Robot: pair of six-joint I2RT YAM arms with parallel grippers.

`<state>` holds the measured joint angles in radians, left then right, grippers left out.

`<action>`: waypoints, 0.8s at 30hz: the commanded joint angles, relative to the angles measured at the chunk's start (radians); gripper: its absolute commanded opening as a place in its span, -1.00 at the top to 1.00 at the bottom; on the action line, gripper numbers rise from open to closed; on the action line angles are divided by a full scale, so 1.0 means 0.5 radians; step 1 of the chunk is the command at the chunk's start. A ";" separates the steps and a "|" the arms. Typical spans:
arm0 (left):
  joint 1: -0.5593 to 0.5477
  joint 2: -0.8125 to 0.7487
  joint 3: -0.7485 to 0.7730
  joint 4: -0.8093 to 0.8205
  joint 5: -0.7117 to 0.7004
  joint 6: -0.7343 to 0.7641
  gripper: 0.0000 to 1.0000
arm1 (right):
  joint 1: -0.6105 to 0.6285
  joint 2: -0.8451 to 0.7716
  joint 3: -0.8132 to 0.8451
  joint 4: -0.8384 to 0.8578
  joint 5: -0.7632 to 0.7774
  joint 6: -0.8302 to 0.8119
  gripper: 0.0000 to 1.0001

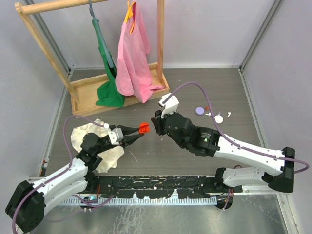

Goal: Insert the wireless bluetooth earbuds into the charging case
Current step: Place the earbud in the charging case.

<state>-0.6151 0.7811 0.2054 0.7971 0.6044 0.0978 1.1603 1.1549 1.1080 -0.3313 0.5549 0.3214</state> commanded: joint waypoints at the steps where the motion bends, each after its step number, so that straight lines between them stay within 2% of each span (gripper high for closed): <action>1: -0.009 -0.019 0.009 0.173 -0.092 0.006 1.00 | 0.117 -0.105 -0.094 0.365 0.135 -0.140 0.60; 12: -0.009 -0.028 0.004 0.206 -0.111 -0.036 1.00 | 0.313 -0.127 -0.408 1.016 0.152 -0.338 0.62; 24: -0.008 -0.043 -0.003 0.219 -0.081 -0.054 1.00 | 0.348 0.003 -0.492 1.286 0.156 -0.382 0.63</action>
<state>-0.6151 0.7753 0.2050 0.8196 0.5625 0.0818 1.3270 1.1450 0.8707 0.1837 0.6094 0.1493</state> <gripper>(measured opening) 0.246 0.269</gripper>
